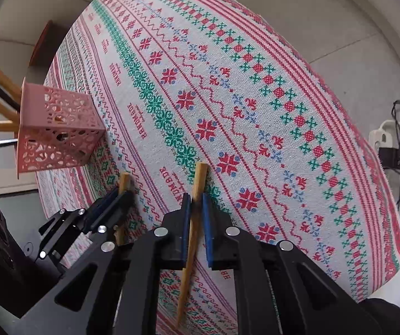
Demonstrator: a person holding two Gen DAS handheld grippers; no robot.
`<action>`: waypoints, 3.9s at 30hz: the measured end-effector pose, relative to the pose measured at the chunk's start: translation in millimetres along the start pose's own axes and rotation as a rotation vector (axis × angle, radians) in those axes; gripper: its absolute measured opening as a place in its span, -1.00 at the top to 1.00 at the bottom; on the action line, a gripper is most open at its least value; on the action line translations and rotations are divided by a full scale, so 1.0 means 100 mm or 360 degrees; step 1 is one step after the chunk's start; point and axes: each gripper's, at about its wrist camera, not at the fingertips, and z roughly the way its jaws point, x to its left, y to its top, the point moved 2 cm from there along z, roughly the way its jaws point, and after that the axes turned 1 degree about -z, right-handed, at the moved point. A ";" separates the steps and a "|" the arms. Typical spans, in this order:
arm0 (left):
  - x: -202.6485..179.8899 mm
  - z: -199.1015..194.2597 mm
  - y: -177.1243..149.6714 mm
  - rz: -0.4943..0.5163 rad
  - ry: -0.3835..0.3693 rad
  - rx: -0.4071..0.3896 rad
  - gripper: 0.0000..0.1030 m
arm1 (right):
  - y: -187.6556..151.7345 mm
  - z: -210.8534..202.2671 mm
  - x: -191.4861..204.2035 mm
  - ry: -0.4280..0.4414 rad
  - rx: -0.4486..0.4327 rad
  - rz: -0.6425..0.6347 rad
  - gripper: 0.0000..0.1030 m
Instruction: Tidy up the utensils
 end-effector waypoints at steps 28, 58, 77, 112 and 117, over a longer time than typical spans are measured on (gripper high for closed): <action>0.16 -2.16 -0.57 -0.0254 0.0214 -0.0628 0.88 | -1.11 -1.49 1.01 0.0070 -0.0671 -0.0778 0.84; 0.47 -3.44 0.10 -0.0481 0.0268 -0.1068 0.88 | -0.80 -2.83 1.41 0.0294 -0.1022 -0.0852 0.84; 0.93 -2.74 0.46 -0.0697 0.0209 -0.0932 0.28 | -0.07 -2.56 1.71 0.0331 -0.1131 -0.0732 0.84; 0.43 -3.07 0.02 -0.0812 0.0944 -0.1234 -0.86 | -0.47 -2.35 1.31 -0.0445 -0.1649 -0.0501 -0.87; 0.34 -3.02 0.01 -0.0816 0.0917 -0.1171 -0.86 | -0.57 -2.30 1.21 -0.0421 -0.1528 -0.0505 -0.87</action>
